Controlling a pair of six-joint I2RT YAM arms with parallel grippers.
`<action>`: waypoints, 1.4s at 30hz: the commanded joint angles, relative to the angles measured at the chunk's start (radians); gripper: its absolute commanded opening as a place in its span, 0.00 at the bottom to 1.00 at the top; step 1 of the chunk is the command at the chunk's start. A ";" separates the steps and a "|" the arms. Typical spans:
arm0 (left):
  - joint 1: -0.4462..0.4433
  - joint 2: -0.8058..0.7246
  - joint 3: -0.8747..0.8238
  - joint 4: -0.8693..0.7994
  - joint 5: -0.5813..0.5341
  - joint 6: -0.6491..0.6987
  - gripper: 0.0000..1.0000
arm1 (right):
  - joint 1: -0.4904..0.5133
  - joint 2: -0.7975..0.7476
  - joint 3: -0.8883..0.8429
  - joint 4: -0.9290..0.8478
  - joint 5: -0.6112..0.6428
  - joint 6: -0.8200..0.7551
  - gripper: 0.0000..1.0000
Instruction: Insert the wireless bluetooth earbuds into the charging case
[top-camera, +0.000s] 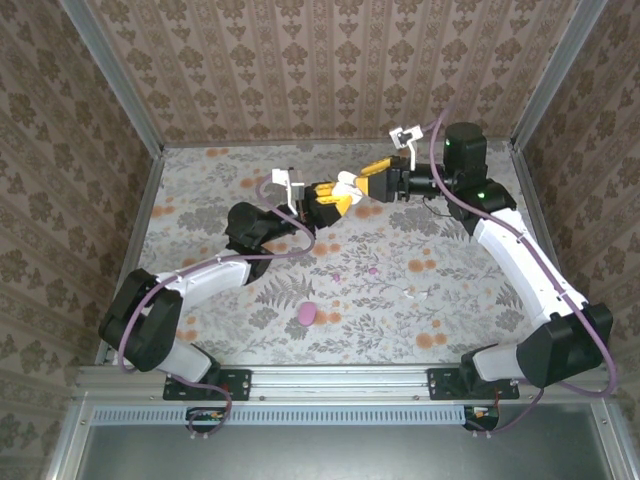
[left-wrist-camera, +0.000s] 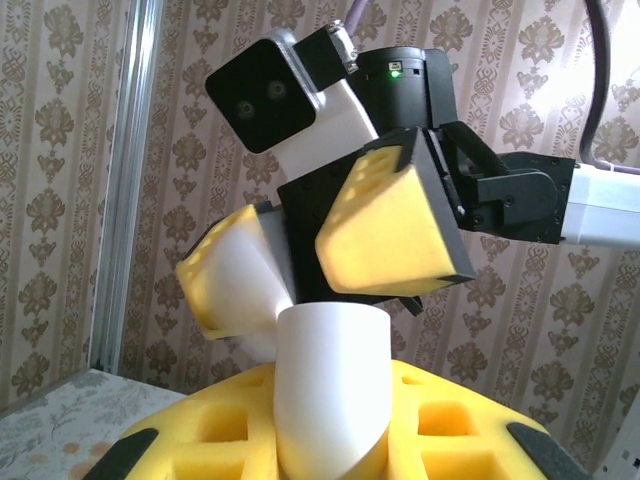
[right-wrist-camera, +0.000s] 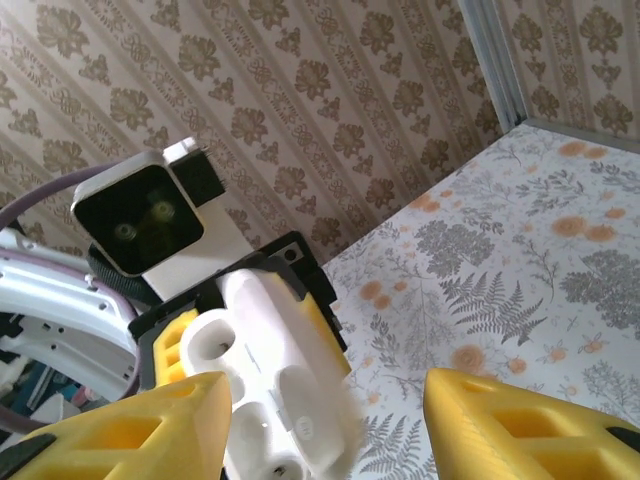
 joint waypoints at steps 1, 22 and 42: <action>-0.007 -0.032 0.010 0.056 0.039 0.019 0.11 | -0.014 0.004 0.022 0.015 -0.001 0.035 0.55; 0.016 0.006 0.022 0.051 -0.087 0.157 0.14 | 0.053 -0.176 -0.140 0.046 0.261 0.193 0.59; 0.035 -0.026 0.074 0.054 0.125 0.005 0.15 | 0.011 -0.015 -0.001 0.088 -0.162 -0.178 0.55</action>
